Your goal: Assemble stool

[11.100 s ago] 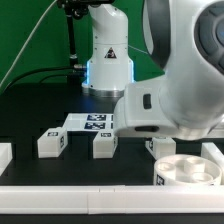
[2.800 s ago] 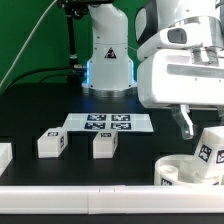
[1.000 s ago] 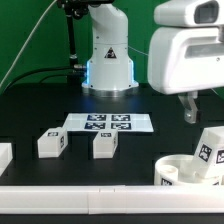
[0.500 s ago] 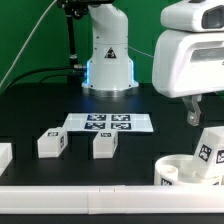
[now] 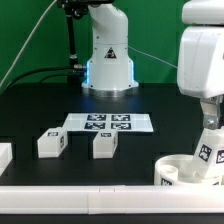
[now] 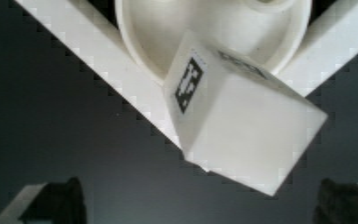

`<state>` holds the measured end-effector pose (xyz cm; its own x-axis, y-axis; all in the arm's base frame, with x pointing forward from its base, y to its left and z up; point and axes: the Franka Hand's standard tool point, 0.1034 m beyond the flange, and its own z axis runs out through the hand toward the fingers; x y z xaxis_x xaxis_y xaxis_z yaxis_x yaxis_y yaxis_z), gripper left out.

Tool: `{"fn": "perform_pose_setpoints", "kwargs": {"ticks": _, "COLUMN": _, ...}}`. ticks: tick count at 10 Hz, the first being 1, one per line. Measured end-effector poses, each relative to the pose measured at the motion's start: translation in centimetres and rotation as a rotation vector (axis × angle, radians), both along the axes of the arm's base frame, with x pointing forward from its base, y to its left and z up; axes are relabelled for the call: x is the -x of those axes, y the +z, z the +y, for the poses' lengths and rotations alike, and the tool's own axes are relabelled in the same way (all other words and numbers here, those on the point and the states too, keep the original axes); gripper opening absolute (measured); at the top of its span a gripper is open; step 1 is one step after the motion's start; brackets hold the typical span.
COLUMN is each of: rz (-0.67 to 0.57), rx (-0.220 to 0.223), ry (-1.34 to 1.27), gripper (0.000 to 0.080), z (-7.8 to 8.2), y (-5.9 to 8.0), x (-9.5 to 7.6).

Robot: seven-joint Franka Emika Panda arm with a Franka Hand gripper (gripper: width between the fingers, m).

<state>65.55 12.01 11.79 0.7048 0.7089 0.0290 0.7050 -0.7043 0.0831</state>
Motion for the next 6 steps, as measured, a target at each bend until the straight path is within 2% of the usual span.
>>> {"fn": "perform_pose_setpoints", "kwargs": {"ticks": 3, "rz": 0.022, "rx": 0.019, "ry": 0.163, "gripper": 0.0649, "z": -0.2, "y": -0.3, "x": 0.2}}
{"fn": "perform_pose_setpoints", "kwargs": {"ticks": 4, "rz": 0.091, "rx": 0.032, "ry": 0.257, "gripper": 0.0649, "z": -0.4, "y": -1.3, "x": 1.1}}
{"fn": "perform_pose_setpoints", "kwargs": {"ticks": 6, "rz": 0.09, "rx": 0.037, "ry": 0.406, "gripper": 0.0649, "z": 0.0, "y": -2.1, "x": 0.8}}
